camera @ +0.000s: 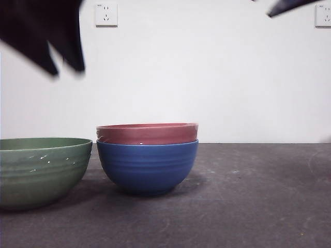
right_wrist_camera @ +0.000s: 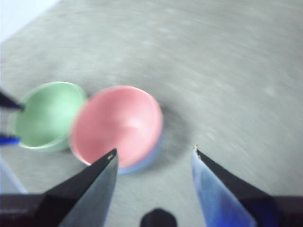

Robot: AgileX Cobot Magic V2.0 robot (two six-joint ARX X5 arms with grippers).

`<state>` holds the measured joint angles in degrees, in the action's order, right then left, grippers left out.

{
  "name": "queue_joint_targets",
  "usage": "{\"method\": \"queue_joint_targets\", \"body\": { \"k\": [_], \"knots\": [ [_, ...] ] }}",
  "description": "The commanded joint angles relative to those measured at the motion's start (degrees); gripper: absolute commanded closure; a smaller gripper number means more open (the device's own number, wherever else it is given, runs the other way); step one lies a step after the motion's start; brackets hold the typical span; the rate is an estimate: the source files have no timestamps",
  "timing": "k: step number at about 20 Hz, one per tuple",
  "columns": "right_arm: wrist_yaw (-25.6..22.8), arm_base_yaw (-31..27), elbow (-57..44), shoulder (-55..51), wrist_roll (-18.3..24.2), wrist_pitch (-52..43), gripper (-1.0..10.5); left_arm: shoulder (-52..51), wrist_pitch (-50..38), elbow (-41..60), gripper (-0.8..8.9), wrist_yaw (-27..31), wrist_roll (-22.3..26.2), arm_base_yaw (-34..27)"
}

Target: Pick up the green bowl on the top,put the green bowl on the left,pick up the red bowl in the middle,put the red bowl on the right

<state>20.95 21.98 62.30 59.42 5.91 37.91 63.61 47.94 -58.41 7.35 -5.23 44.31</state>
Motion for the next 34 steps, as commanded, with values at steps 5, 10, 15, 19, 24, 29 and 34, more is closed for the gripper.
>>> {"method": "queue_joint_targets", "body": {
  "k": [5,10,15,19,24,29,34],
  "knots": [
    [-0.1,12.1,12.7,13.1,5.6,7.4,6.9,-10.4,6.7,-7.1,5.1,4.5,3.0,-7.8],
    [-1.7,20.3,22.1,25.2,7.8,12.8,6.9,-17.3,15.3,-7.4,5.1,3.8,5.2,-21.3],
    [-9.2,27.3,23.4,34.1,10.3,12.3,7.0,-22.2,20.4,-7.4,5.1,-6.8,6.8,-28.9],
    [-10.9,29.6,23.4,40.6,10.7,9.9,7.0,-22.6,23.3,-7.3,5.1,-7.5,6.8,-29.3],
    [-11.1,29.4,23.4,47.6,10.7,9.3,7.2,-22.6,24.2,-7.3,5.11,-7.5,6.8,-29.3],
    [-11.0,29.5,23.4,48.5,10.7,8.0,8.9,-22.6,24.1,-7.3,5.11,-7.4,6.9,-29.3],
    [-13.3,29.5,23.4,48.5,11.5,8.0,9.6,-22.6,23.3,-7.3,5.11,-7.5,7.0,-29.3]
  ]
}}
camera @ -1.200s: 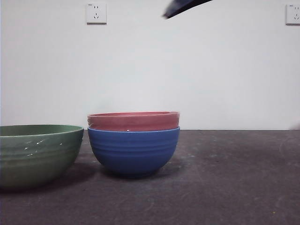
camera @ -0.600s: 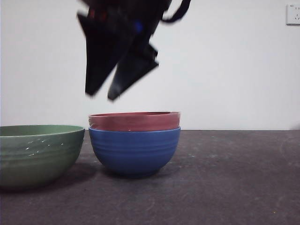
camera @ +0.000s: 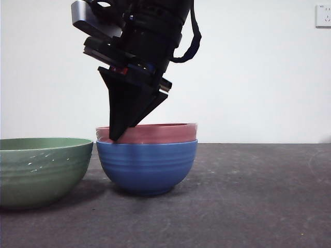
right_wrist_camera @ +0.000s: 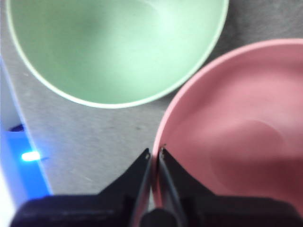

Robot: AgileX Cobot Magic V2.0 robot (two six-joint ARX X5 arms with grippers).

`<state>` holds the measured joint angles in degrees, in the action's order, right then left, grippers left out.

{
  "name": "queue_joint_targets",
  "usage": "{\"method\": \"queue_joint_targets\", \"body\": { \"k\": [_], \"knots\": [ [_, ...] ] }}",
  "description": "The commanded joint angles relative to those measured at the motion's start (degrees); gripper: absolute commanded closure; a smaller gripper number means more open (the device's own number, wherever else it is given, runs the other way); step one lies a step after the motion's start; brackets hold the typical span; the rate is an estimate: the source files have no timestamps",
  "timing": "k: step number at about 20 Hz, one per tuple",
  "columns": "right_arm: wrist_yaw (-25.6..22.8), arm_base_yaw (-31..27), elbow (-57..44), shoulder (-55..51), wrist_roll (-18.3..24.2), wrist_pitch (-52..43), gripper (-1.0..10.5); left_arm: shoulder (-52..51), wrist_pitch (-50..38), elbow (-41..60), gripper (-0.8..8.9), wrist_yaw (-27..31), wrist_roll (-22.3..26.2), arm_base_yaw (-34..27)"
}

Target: Pick up the green bowl on the top,put the green bowl on the left,pick up the red bowl in the middle,put the red bowl on the right

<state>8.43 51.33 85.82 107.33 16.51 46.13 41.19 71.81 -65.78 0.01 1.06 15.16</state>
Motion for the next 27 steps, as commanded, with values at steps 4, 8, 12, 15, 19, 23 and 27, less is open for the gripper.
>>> {"method": "queue_joint_targets", "body": {
  "k": [4,8,12,15,19,23,27],
  "knots": [
    [-1.4,0.2,-0.1,0.0,1.3,-0.2,9.6,-0.1,-1.3,0.0,5.11,-0.1,0.7,-0.1],
    [-1.6,0.2,-0.1,-3.2,1.2,-0.7,9.6,-0.1,-1.9,0.0,5.11,-0.1,0.7,-0.1],
    [-4.4,0.1,-0.1,-7.6,1.2,-0.7,9.6,-0.1,-2.0,0.0,5.11,-0.1,0.7,-0.1],
    [-9.5,0.1,-0.1,-11.7,1.0,-0.3,9.6,-0.1,-2.4,0.0,5.11,-0.1,0.7,-0.1],
    [-20.1,-0.8,-0.1,-19.3,-1.6,6.3,9.6,-0.1,-4.2,0.0,5.11,-0.2,0.7,-0.1],
    [-23.6,-5.9,-1.6,-25.0,-7.6,15.5,9.6,-0.1,-6.2,0.0,5.11,-0.2,0.7,-0.1],
    [-23.5,-9.7,-12.5,-30.2,-13.6,12.9,9.6,-0.1,-6.2,0.0,5.11,-0.2,0.6,-0.1]
  ]
}}
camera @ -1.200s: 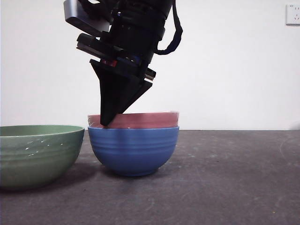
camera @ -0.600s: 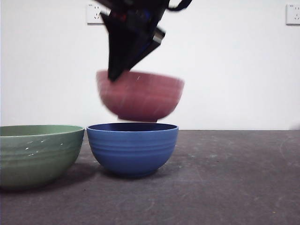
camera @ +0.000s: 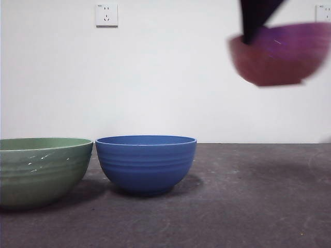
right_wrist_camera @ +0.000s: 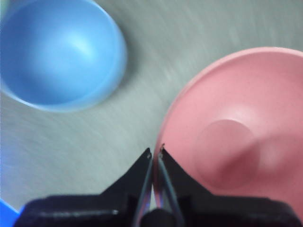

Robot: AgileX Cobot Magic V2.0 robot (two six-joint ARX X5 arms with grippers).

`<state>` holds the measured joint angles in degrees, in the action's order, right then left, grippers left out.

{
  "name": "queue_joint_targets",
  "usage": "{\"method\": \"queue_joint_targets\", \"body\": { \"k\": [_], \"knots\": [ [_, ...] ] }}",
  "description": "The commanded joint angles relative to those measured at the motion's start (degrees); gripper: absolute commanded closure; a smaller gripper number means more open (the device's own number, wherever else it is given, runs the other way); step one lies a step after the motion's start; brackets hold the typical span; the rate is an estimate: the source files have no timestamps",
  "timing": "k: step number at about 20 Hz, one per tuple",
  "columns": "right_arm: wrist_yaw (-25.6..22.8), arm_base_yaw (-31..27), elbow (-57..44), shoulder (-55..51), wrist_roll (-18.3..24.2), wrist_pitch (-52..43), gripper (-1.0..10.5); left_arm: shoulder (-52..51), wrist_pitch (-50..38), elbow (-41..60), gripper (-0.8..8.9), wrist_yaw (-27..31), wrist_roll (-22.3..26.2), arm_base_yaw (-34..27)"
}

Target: Pick up the green bowl on the top,put the green bowl on the left,pick up the red bowl in the middle,put the red bowl on the right

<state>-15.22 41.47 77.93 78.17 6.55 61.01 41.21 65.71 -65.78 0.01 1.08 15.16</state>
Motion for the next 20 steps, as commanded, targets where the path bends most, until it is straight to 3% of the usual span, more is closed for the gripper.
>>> {"method": "queue_joint_targets", "body": {
  "k": [1,6,8,18,20],
  "knots": [
    [0.3,0.1,-8.0,-1.9,-4.8,-4.3,9.6,-0.1,-0.1,0.0,5.11,-0.2,0.6,-0.1],
    [8.0,0.2,-20.4,-1.7,-7.8,-18.6,9.6,-0.1,-0.1,0.0,5.11,-0.3,0.6,-0.1],
    [8.4,0.2,-21.8,-0.8,-8.9,-21.8,9.6,-0.1,-0.1,0.0,5.12,-0.3,0.6,-0.1],
    [12.4,0.2,-22.0,6.7,-8.8,-26.1,9.5,-0.1,0.0,0.0,5.12,-0.4,0.5,-0.1],
    [12.3,0.2,-22.0,7.0,-9.3,-25.8,8.7,-0.1,0.1,0.0,5.12,-0.4,0.5,-0.1]
  ]
}}
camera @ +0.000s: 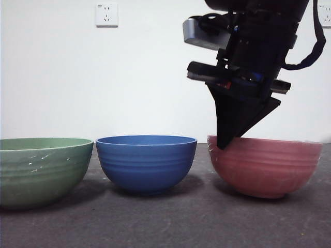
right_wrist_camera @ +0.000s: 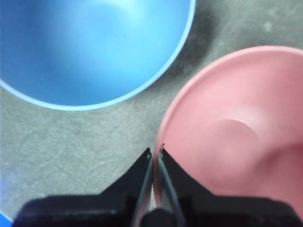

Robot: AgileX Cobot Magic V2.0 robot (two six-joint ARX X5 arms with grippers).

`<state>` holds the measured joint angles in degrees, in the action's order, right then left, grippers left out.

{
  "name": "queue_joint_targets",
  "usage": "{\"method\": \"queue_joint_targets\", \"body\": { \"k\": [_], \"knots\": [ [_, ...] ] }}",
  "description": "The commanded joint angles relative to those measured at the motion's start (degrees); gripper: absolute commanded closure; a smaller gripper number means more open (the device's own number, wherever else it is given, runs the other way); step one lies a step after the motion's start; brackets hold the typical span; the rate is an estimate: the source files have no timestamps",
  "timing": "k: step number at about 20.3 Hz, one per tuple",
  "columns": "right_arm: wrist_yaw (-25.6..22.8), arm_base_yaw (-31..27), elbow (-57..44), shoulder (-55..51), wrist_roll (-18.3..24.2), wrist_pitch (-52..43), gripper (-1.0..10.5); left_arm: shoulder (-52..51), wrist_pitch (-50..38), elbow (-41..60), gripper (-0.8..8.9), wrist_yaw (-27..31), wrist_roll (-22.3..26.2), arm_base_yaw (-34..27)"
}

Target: Pick up the green bowl on the top,put the green bowl on the left,pick up the red bowl in the middle,put the red bowl on the right

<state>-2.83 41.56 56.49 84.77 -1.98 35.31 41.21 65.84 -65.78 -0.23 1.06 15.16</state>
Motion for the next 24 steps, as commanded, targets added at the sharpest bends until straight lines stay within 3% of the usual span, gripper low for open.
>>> {"method": "queue_joint_targets", "body": {
  "k": [1,3,7,10,12,13,14,15,19,24],
  "knots": [
    [-0.1,0.1,-0.5,0.3,-1.0,-0.1,7.9,-0.1,0.3,0.0,5.12,-0.2,0.5,-0.1],
    [-0.3,0.1,-0.5,-0.4,-1.2,-0.1,7.2,-0.1,0.6,0.0,5.12,-0.2,0.5,-0.1],
    [-2.3,0.1,-0.5,-9.3,-0.6,-2.7,7.3,-0.1,-0.3,0.0,5.12,-0.3,0.5,-0.1],
    [-5.4,-1.1,-0.5,-19.1,3.5,-9.0,7.3,-0.1,-4.7,0.1,5.13,-2.7,0.5,-0.1],
    [-4.7,-3.0,-0.5,-25.3,5.0,-12.2,7.4,-0.1,-9.5,0.3,6.37,-6.7,0.5,-0.1],
    [-4.5,-4.5,-0.5,-28.1,4.5,-12.6,8.2,-0.1,-12.0,0.4,7.82,-8.5,0.5,-0.1],
    [-4.6,-5.7,-0.5,-30.1,3.7,-12.1,9.3,-0.1,-14.0,0.8,8.21,-9.4,0.5,-0.1],
    [-4.6,-7.5,-0.9,-32.5,2.6,-11.2,9.6,-0.3,-15.9,1.7,8.21,-9.2,0.5,-0.1],
    [-4.8,-12.8,-8.4,-42.7,1.6,-13.8,9.6,-5.9,-24.8,11.5,8.21,-8.8,-0.9,-0.1],
    [-5.0,-13.8,-22.3,-54.4,-0.3,-22.1,9.6,-17.2,-31.6,26.3,8.21,-7.2,-3.0,-0.1]
  ]
}}
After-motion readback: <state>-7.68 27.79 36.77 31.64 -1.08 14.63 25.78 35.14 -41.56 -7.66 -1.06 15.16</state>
